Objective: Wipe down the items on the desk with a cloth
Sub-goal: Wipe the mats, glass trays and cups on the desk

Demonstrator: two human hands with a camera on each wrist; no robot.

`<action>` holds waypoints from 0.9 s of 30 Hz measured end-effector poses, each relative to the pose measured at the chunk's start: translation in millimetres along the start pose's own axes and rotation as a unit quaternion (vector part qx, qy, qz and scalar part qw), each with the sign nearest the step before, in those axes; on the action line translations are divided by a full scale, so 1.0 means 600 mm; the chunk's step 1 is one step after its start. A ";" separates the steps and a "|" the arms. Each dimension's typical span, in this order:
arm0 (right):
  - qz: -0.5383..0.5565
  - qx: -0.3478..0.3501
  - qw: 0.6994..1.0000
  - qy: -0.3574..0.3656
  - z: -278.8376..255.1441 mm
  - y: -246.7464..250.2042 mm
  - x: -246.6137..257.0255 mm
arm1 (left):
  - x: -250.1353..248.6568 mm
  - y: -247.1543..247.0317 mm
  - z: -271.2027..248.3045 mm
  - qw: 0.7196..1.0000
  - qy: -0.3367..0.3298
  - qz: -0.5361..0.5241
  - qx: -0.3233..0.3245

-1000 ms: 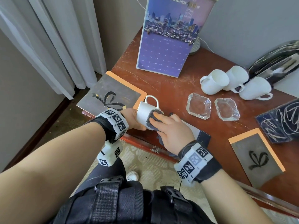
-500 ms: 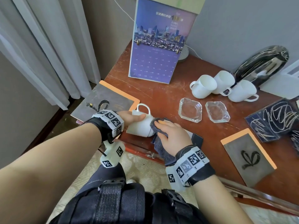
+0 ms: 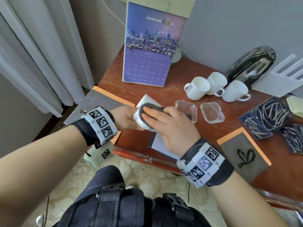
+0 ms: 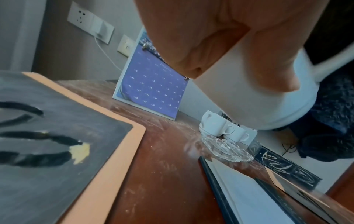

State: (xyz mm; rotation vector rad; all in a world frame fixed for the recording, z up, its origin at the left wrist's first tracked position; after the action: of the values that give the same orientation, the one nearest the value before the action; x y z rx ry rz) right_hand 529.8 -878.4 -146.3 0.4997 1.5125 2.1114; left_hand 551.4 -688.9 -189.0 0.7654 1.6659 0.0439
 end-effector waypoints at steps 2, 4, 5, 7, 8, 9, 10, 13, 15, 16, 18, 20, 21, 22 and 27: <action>0.025 0.007 0.999 -0.045 0.008 0.005 -0.002 | -0.001 0.003 -0.003 1.000 -0.008 0.019 -0.003; 0.051 0.047 0.988 -0.135 0.019 0.007 -0.013 | -0.002 0.004 -0.009 0.999 -0.019 0.044 -0.013; 0.068 0.078 0.977 -0.187 0.021 0.003 -0.024 | -0.003 0.003 -0.013 0.997 -0.031 0.074 -0.006; 0.094 0.112 0.959 -0.242 0.021 -0.003 -0.042 | -0.008 0.001 -0.021 0.992 -0.052 0.115 0.012; 0.106 0.108 0.958 -0.244 0.020 -0.002 -0.043 | -0.011 0.000 -0.024 0.989 -0.066 0.130 0.018; 0.118 0.090 0.961 -0.235 0.020 0.001 -0.038 | -0.014 0.001 -0.026 0.986 -0.075 0.145 0.015; 0.126 0.062 0.967 -0.211 0.022 0.006 -0.030 | -0.014 0.003 -0.026 0.986 -0.081 0.146 -0.003; 0.073 -0.004 0.995 -0.072 0.025 0.015 0.013 | -0.017 0.012 -0.025 0.989 -0.071 0.129 -0.031; 0.058 0.002 0.997 -0.059 0.031 0.011 0.015 | -0.016 0.014 -0.026 0.990 -0.079 0.116 -0.023; 0.075 0.005 0.993 -0.094 0.036 0.010 0.008 | -0.020 0.015 -0.029 0.990 -0.086 0.111 -0.020; 0.163 0.030 0.965 -0.205 0.036 0.004 -0.018 | -0.021 0.012 -0.035 0.990 -0.097 0.100 0.002; 0.214 0.064 0.938 -0.264 0.031 0.000 -0.035 | -0.015 0.006 -0.032 0.986 -0.126 0.109 0.006; 0.210 0.079 0.937 -0.267 0.028 0.000 -0.034 | -0.016 0.006 -0.032 0.988 -0.119 0.097 0.016; 0.196 0.095 0.940 -0.263 0.024 0.000 -0.030 | -0.010 0.003 -0.030 0.991 -0.103 0.085 0.026; 0.118 0.107 0.964 -0.213 -0.010 0.011 -0.004 | 0.011 -0.001 -0.014 0.998 -0.052 0.008 0.023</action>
State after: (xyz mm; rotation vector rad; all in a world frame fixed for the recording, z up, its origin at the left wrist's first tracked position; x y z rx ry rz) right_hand 527.6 -886.1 -141.9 1.1819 1.4836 1.8480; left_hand 543.3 -683.0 -192.7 0.8039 1.5673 -0.0228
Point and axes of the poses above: each hand's wrist, its own z-axis towards the middle knuckle, its own y-axis out of the back of the hand, x = y × z, the point moved 1 cm from there along z, towards the middle knuckle, and after that the axes turned 7 degrees about -x, right-handed, at the moved point
